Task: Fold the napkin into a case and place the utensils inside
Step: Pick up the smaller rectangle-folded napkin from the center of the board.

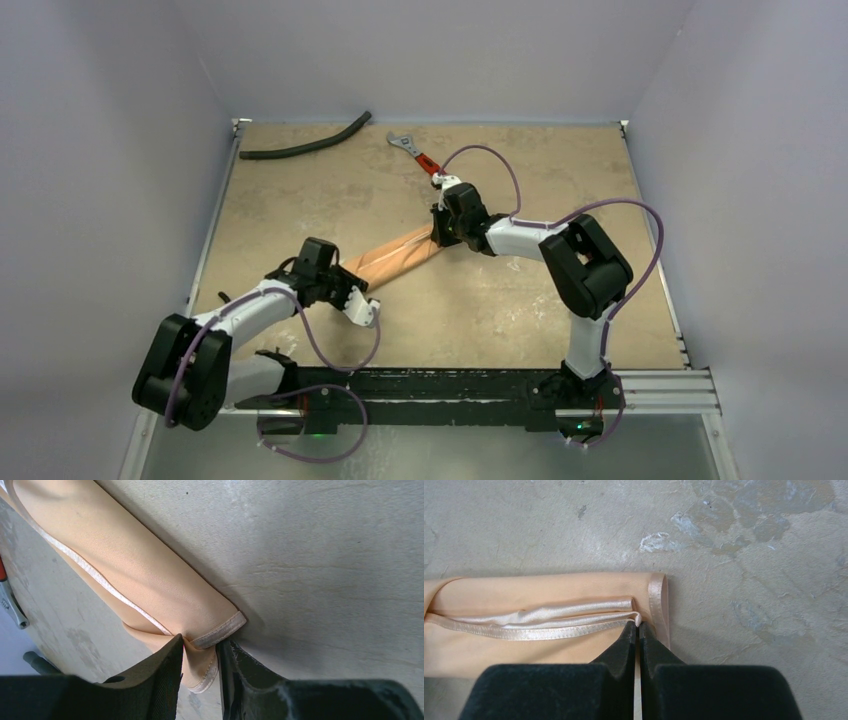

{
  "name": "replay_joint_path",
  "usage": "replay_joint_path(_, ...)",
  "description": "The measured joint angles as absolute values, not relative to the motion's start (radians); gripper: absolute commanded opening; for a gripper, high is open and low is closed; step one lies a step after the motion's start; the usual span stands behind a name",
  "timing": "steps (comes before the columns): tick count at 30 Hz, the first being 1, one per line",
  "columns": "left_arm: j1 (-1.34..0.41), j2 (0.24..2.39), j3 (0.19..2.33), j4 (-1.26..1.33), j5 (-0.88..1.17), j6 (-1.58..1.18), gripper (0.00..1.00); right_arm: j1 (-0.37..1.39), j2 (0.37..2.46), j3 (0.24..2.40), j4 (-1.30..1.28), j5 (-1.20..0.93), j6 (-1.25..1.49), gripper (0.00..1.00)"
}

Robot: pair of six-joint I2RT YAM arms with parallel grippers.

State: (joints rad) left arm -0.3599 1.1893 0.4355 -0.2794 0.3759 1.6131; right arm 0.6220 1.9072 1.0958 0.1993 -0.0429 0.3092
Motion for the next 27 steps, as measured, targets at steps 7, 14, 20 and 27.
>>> replay_joint_path(7, -0.360, 1.274, 0.491, -0.285, 0.375, 1.672, 0.00, 0.622, 1.907, 1.096, 0.199, -0.049, 0.303, 0.00)
replay_joint_path(14, -0.359, 1.293, 0.524, -0.345, 0.390, 1.662, 0.00, 0.622, 1.902, 1.096, 0.178, -0.046, 0.297, 0.41)
replay_joint_path(20, -0.360, 1.301, 0.662, -0.544, 0.466, 1.523, 0.00, 0.614, 1.835, 1.100, 0.148, -0.004, 0.268, 0.68)
replay_joint_path(27, -0.360, 1.323, 0.823, -0.687, 0.582, 1.270, 0.00, 0.617, 1.721, 1.102, 0.308, -0.056, 0.164, 0.67)
